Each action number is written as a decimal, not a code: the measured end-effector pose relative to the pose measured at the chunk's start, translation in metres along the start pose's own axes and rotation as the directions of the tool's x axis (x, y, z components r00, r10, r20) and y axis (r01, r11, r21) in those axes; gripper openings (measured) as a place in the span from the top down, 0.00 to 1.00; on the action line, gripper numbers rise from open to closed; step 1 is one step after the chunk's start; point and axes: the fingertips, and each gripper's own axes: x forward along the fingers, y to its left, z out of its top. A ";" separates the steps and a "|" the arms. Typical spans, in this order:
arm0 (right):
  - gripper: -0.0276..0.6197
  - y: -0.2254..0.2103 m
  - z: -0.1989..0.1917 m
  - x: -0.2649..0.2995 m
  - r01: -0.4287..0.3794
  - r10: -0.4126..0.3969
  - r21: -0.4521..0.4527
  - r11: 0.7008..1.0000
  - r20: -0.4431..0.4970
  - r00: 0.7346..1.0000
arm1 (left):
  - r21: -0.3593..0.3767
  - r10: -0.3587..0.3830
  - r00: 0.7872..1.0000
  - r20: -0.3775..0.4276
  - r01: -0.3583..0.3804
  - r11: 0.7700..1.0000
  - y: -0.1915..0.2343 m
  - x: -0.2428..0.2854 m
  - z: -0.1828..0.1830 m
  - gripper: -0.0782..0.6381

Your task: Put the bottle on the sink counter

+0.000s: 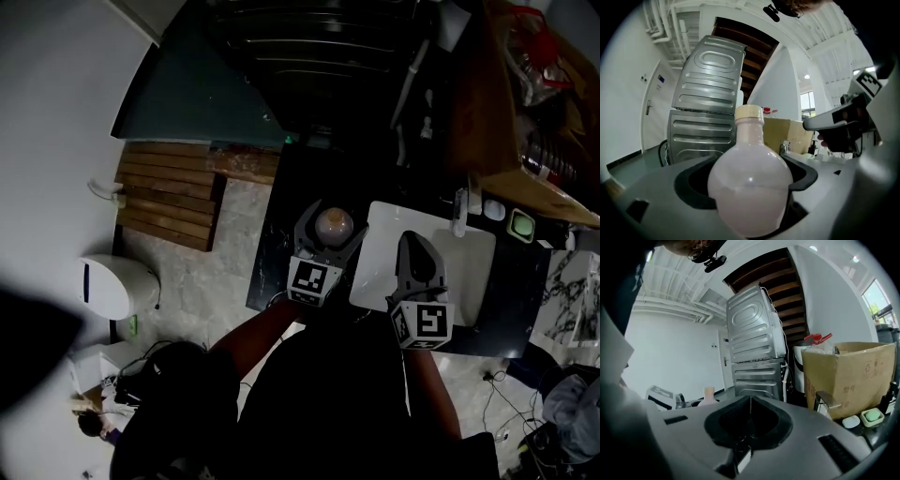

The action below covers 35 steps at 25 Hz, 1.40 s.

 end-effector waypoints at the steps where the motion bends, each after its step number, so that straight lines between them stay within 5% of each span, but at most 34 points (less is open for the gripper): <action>1: 0.90 0.000 -0.003 0.004 -0.003 0.003 0.020 1.000 -0.007 1.000 | 0.018 0.003 1.000 -0.011 -0.003 1.000 -0.001 0.003 -0.009 0.34; 15: 0.90 -0.029 -0.023 0.026 0.002 0.001 0.072 0.997 -0.048 0.999 | 0.007 -0.020 0.995 -0.101 0.021 1.000 -0.010 0.047 -0.065 0.34; 27: 0.90 -0.032 -0.023 0.052 -0.068 0.065 -0.039 0.997 -0.077 0.995 | 0.012 -0.020 0.983 -0.180 0.022 1.000 0.003 0.091 -0.094 0.34; 35: 0.90 -0.028 -0.031 0.054 -0.071 0.069 -0.025 0.997 -0.089 0.994 | 0.014 -0.038 0.972 -0.233 0.043 0.999 0.003 0.091 -0.109 0.34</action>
